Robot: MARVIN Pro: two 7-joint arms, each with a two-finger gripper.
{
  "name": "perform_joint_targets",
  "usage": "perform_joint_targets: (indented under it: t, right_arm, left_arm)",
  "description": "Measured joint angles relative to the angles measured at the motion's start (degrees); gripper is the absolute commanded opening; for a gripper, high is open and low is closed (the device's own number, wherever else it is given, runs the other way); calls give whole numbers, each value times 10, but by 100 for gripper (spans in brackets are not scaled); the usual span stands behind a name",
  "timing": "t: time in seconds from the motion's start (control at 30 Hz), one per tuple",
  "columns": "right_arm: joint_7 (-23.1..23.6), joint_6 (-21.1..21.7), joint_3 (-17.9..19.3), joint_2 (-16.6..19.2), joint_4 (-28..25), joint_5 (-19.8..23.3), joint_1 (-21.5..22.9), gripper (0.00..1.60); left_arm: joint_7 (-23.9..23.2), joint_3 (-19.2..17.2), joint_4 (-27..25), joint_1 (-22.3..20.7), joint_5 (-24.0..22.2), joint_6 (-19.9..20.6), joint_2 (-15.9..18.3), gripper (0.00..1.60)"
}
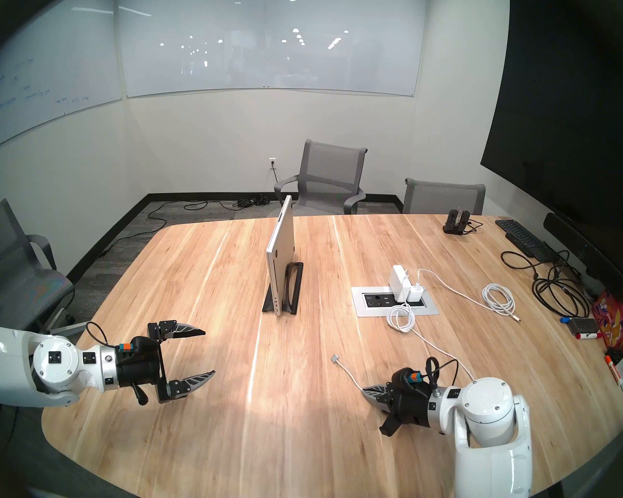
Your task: Plug the charging cable into the port of a MacBook
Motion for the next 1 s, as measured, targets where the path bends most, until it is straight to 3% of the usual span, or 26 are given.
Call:
perform_joint_targets:
  t: [1.0]
  right_arm:
    - [-53, 40, -82, -37, 10, -30, 26, 0]
  left_arm:
    - [0, 1, 0, -1, 0, 0, 0, 160]
